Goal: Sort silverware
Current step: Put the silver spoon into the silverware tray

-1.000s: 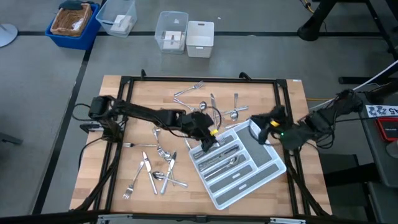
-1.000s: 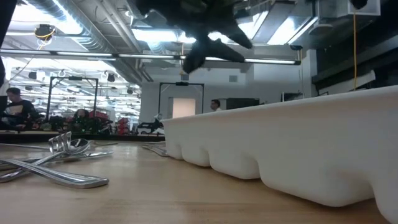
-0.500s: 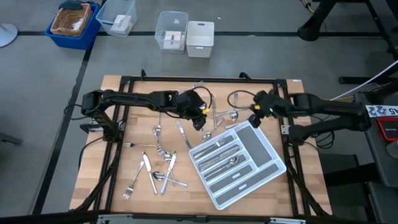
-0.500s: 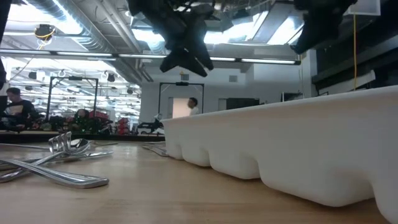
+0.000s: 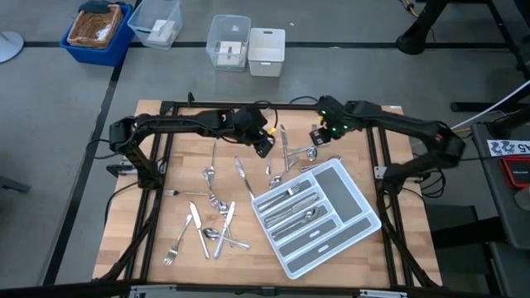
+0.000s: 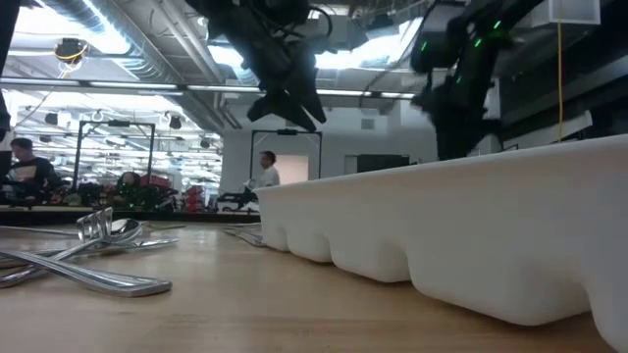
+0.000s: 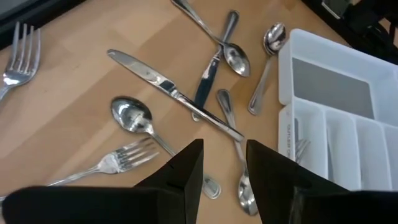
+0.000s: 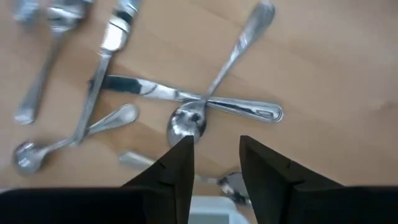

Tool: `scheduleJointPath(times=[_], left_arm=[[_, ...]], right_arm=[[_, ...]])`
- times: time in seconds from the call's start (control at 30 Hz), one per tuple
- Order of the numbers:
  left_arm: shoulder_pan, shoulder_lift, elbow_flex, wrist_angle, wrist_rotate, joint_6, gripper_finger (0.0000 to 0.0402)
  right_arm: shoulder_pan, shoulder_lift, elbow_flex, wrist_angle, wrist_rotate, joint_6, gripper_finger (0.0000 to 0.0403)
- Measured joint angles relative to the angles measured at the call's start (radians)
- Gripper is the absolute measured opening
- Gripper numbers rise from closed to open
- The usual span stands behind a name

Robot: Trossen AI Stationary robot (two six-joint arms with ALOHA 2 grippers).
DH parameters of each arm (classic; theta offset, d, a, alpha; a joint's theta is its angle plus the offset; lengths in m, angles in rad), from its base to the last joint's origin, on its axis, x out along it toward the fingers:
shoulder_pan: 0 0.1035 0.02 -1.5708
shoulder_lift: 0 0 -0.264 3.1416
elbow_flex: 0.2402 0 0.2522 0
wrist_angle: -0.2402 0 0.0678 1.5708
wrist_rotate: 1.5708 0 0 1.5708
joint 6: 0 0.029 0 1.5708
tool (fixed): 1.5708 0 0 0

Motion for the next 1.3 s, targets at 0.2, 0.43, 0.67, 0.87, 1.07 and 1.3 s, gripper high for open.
scheduleJointPath(times=[0.2,0.43,0.67,0.87,1.07,1.3], left_arm=[[0.005,0.0,0.0,0.0,0.0,0.003,0.0111],[0.005,0.0,0.0,0.001,0.0,0.031,0.0111],[0.005,0.0,0.0,0.001,0.0,0.043,0.0111],[0.005,0.0,0.0,0.0,0.0,0.05,0.0111],[0.005,0.0,0.0,0.0,0.0,0.064,0.0111],[0.005,0.0,0.0,0.0,0.0,0.079,0.0111]], right_arm=[[-0.055,0.18,0.0,0.116,-0.076,0.001,0.0131],[-0.065,0.306,0.0,0.209,-0.133,0.007,0.0131],[-0.064,0.343,0.0,0.228,-0.066,0.034,0.0131],[-0.064,0.385,0.003,0.24,-0.073,0.076,0.0131],[-0.063,0.417,0.005,0.234,-0.075,0.079,0.0131],[-0.063,0.417,0.003,0.235,-0.059,0.078,0.0077]])
